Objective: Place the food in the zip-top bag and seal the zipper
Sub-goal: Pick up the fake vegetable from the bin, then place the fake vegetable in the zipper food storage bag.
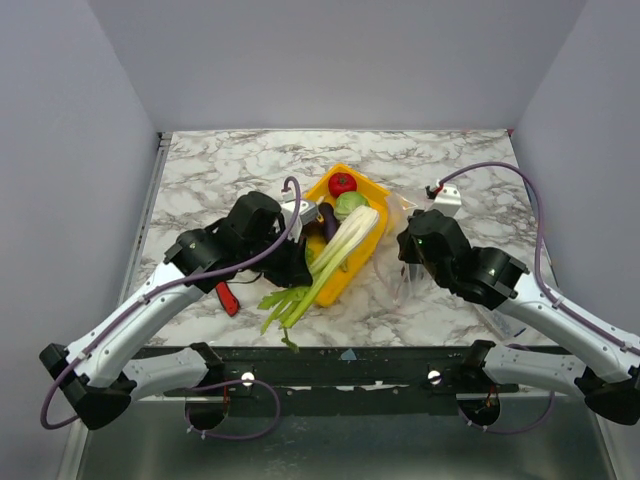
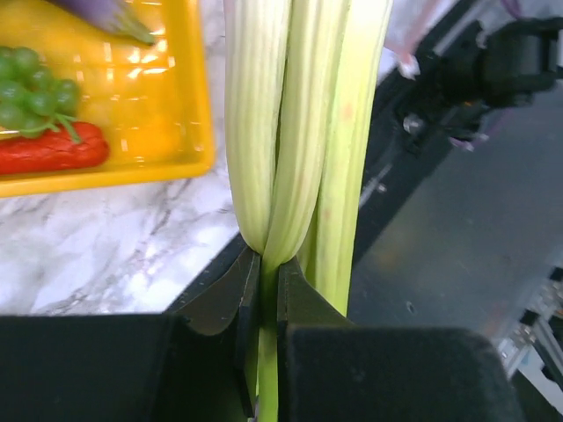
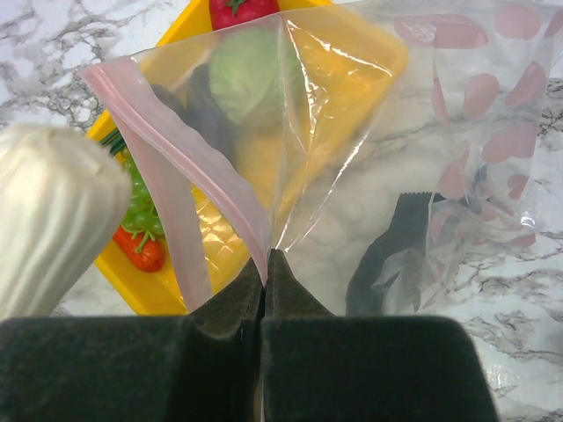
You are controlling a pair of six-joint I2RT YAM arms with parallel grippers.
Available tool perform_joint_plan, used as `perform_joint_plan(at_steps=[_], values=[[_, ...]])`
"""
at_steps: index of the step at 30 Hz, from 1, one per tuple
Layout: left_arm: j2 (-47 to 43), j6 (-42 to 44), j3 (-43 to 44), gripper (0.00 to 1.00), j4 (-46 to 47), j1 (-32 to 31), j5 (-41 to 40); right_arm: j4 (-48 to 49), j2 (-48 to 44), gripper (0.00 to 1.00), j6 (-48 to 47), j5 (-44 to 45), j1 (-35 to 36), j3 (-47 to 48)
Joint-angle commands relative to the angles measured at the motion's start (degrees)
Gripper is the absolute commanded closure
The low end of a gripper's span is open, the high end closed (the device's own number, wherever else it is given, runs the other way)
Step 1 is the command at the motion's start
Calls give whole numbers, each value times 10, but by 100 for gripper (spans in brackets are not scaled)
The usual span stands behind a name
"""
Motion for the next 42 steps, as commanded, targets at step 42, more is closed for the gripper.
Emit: perform_joint_plan(at_steps=[42], values=[[155,-372,-17,100,356,-30,208,-2,38,99,16,-110,1,60]])
